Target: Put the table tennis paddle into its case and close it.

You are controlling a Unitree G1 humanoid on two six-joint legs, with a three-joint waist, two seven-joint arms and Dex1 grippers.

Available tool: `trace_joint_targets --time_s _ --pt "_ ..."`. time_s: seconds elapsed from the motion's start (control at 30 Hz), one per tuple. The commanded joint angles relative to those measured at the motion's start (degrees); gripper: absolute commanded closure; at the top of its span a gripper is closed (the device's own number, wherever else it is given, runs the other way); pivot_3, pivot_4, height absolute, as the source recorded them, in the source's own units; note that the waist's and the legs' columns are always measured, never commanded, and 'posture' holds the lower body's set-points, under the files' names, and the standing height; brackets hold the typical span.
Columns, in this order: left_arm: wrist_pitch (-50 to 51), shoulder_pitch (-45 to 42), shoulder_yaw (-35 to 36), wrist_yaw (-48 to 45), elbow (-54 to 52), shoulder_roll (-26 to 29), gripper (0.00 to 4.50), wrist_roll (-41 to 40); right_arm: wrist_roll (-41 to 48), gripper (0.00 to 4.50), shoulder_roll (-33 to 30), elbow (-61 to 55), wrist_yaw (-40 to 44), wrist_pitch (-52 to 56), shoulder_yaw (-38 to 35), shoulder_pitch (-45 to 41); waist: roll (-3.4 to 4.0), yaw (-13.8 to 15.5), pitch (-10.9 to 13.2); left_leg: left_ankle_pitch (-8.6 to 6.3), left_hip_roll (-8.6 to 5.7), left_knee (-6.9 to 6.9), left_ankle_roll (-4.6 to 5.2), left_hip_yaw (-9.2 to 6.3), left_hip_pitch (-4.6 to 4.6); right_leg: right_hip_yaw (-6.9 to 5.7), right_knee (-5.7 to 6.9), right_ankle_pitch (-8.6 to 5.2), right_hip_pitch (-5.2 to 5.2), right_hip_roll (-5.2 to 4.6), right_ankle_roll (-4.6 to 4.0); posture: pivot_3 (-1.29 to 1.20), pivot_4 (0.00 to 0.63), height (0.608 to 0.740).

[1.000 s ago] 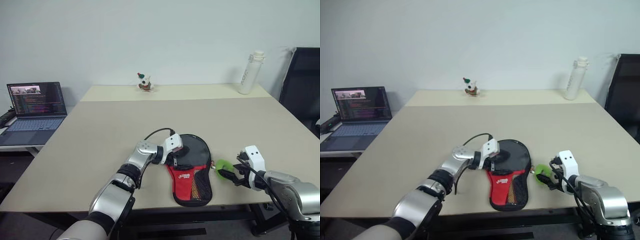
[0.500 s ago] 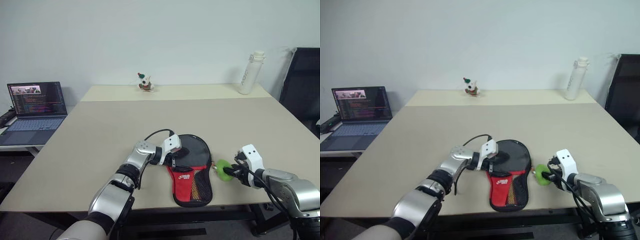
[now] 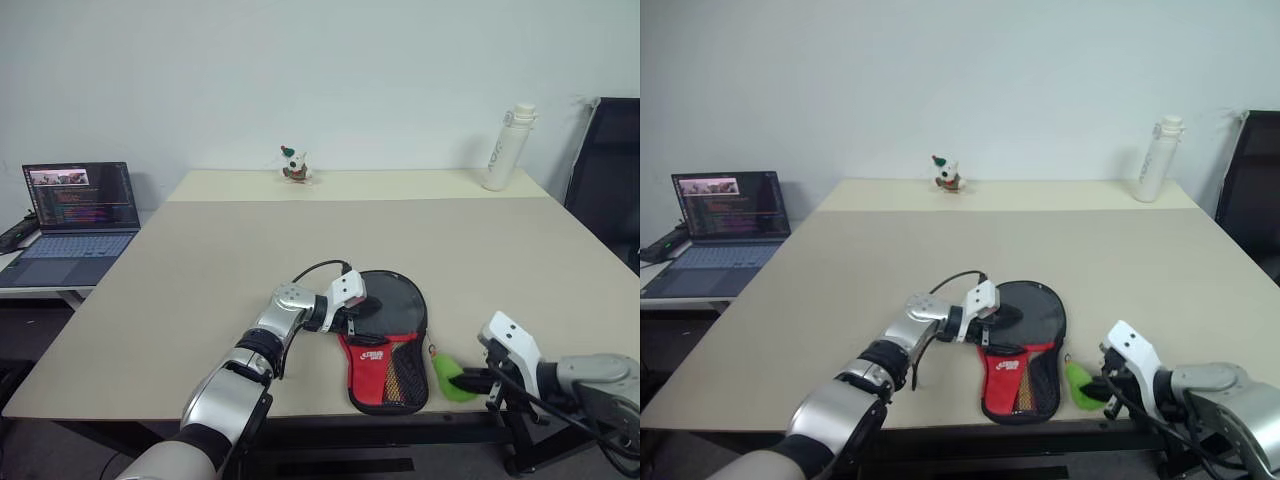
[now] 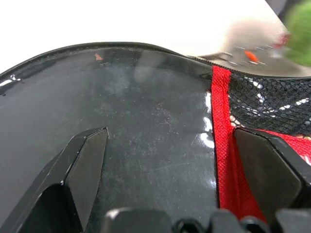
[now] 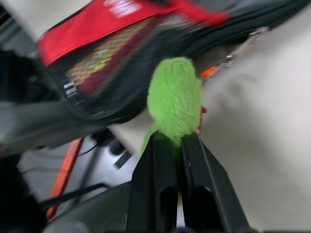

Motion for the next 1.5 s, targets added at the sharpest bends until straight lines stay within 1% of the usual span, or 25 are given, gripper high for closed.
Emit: trace_joint_targets --time_s 0.03,0.13,0.2,0.43,0.63,0.77,0.93,1.03,1.17,1.3,1.43,1.5 --pt "0.4 0.2 -0.5 -0.1 1.2 -0.8 0.0 1.6 1.4 4.49 -3.5 -4.7 3.1 -2.1 1.5 2.3 0.01 0.1 0.0 0.0 0.0 0.01 0.0 0.0 0.0 0.0 0.0 0.0 0.0 0.0 0.0 0.0 0.15 0.74" --pt "0.4 0.2 -0.5 0.0 1.3 -0.9 0.0 1.6 2.0 4.49 -6.3 -6.8 5.2 -3.7 2.0 4.6 -0.02 0.2 0.0 0.0 -0.01 0.01 0.0 0.0 0.0 -0.01 -0.03 0.0 0.01 -0.02 0.01 0.0 0.15 0.74" --pt "0.4 0.2 -0.6 0.2 1.3 -1.0 0.0 1.7 4.3 4.49 -7.8 -9.5 7.2 -3.7 1.5 6.4 -0.03 0.3 0.0 0.0 -0.02 0.01 0.0 -0.01 0.0 -0.02 -0.04 -0.01 0.02 -0.02 0.01 0.0 0.15 0.74" --pt "0.3 0.4 -0.6 0.6 1.0 -1.1 0.0 1.8 11.9 4.49 -8.3 -15.8 8.5 -2.4 1.9 8.7 -0.06 0.5 0.0 0.0 0.0 0.04 -0.01 -0.01 0.0 -0.03 -0.04 -0.01 0.04 -0.02 0.03 0.0 0.15 0.74" --pt "0.2 0.4 -0.6 1.1 0.9 -1.1 0.0 1.9 16.5 4.49 -6.2 -18.1 5.4 -0.4 4.5 7.5 -0.08 0.5 0.0 0.0 0.0 0.03 -0.01 -0.02 0.0 -0.03 -0.04 -0.01 0.04 -0.02 0.03 0.0 0.15 0.74" --pt "0.1 0.3 -0.6 1.4 0.8 -1.2 0.0 1.9 19.0 4.49 -4.2 -18.6 1.7 1.7 6.5 4.6 -0.12 0.5 -0.1 0.0 0.01 0.03 -0.01 -0.02 0.01 -0.04 -0.04 -0.01 0.04 -0.02 0.03 0.0 0.15 0.74" --pt "-0.2 0.1 -0.5 1.8 0.8 -1.6 0.0 1.9 19.2 4.49 -4.9 -16.7 0.0 2.9 6.8 1.8 -0.13 0.5 -0.1 0.0 0.01 0.03 -0.01 -0.04 0.0 -0.04 -0.04 -0.01 0.04 -0.02 0.02 0.0 0.15 0.74" --pt "-0.4 -0.1 -0.4 2.5 0.9 -2.0 0.0 2.0 20.8 3.72 -5.7 -15.7 0.3 3.3 5.4 0.8 -0.13 0.6 -0.1 0.0 0.01 0.03 -0.01 -0.04 0.01 -0.05 -0.03 -0.01 0.04 -0.02 0.02 0.0 0.15 0.74" --pt "-0.4 -0.2 -0.3 3.0 1.0 -2.4 0.0 2.0 22.2 2.43 -6.9 -15.2 -0.2 3.3 3.7 -0.4 -0.14 0.8 -0.1 0.0 0.0 0.06 -0.01 -0.03 0.0 -0.04 -0.03 0.0 0.05 -0.03 0.03 0.0 0.15 0.74" --pt "-0.5 0.2 0.2 3.7 0.5 -2.5 0.0 1.6 22.9 2.43 -7.8 -13.9 -1.2 2.9 0.8 -0.6 -0.14 1.1 -0.1 -0.01 0.0 0.11 -0.01 -0.04 0.0 -0.04 -0.03 0.01 0.06 -0.02 0.04 0.0 0.15 0.74" --pt "0.0 1.2 2.6 3.4 -3.2 -1.1 0.0 -0.9 18.9 2.43 -6.5 -9.4 -2.9 -1.8 -1.9 -2.6 -0.14 1.1 -0.1 -0.01 0.01 0.16 -0.01 0.0 -0.01 -0.01 -0.01 0.03 0.05 -0.03 0.07 0.0 0.15 0.74" --pt "2.7 3.4 4.7 0.9 -9.0 1.3 0.0 -3.7 15.0 2.43 -4.5 -4.9 -3.9 -6.5 -1.6 -5.4 -0.15 0.9 -0.1 -0.01 0.02 0.18 -0.01 0.0 0.0 -0.01 0.01 0.04 0.04 -0.02 0.08 0.0 0.15 0.74"
